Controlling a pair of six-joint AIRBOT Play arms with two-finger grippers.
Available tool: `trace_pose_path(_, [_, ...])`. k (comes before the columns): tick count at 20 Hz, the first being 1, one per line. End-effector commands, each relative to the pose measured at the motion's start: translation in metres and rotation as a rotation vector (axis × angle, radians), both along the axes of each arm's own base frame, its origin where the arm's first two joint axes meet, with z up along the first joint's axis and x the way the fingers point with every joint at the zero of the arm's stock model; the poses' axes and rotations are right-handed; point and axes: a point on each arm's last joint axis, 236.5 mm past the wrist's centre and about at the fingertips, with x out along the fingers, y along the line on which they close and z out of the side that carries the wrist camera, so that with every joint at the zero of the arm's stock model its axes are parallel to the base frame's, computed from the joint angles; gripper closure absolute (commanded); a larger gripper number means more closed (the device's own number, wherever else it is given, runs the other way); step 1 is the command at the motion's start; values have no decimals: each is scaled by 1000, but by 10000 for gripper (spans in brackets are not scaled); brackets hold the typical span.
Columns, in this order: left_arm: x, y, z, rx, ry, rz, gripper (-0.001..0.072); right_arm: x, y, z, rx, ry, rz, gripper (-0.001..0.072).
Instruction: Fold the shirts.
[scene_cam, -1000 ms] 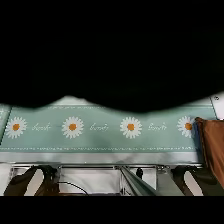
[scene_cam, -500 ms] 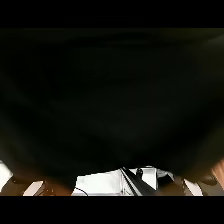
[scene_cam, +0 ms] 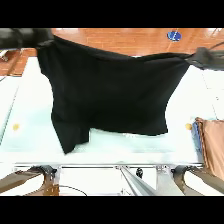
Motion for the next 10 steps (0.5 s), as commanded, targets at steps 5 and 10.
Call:
trace_pose_path(5, [64,24,-111,-165,171,154,433,111,0,-123,303,245,-129,479])
trace_pose_path(10, [14,106,-132,-80,415,130,5,80,-37,-109,235,342,-36,81])
